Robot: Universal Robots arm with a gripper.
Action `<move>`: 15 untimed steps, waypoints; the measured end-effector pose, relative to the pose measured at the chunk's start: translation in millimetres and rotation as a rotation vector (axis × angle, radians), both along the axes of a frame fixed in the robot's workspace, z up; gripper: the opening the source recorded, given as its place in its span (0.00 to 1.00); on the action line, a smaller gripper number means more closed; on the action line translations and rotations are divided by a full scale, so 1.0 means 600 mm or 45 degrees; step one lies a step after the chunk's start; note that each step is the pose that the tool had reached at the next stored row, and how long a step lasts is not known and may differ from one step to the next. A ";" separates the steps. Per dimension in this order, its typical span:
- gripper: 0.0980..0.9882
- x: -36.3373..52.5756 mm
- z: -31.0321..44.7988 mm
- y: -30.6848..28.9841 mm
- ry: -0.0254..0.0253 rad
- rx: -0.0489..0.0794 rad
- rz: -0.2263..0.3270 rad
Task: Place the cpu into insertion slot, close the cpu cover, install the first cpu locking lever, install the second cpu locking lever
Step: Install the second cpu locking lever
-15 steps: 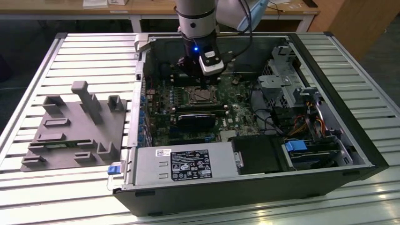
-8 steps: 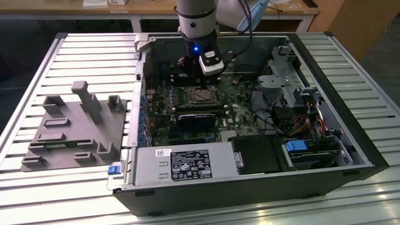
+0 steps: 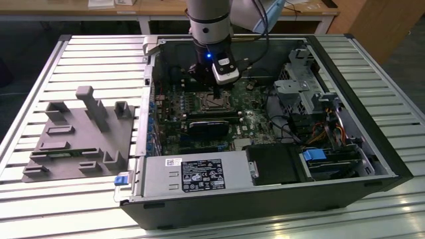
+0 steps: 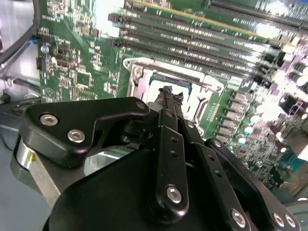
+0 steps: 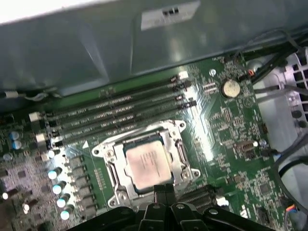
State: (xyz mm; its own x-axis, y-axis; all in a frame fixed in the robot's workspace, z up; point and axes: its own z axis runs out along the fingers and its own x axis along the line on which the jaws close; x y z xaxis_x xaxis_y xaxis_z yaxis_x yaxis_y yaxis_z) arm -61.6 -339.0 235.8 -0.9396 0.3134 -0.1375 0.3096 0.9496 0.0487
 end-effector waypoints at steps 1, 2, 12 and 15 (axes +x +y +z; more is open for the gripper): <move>0.00 0.000 0.000 -0.0037 -0.0001 0.000 0.000; 0.00 0.000 0.000 -0.0074 0.0001 0.000 0.000; 0.00 0.000 0.000 -0.0327 0.0000 0.001 0.000; 0.00 0.000 0.000 -0.0343 0.0008 0.001 0.000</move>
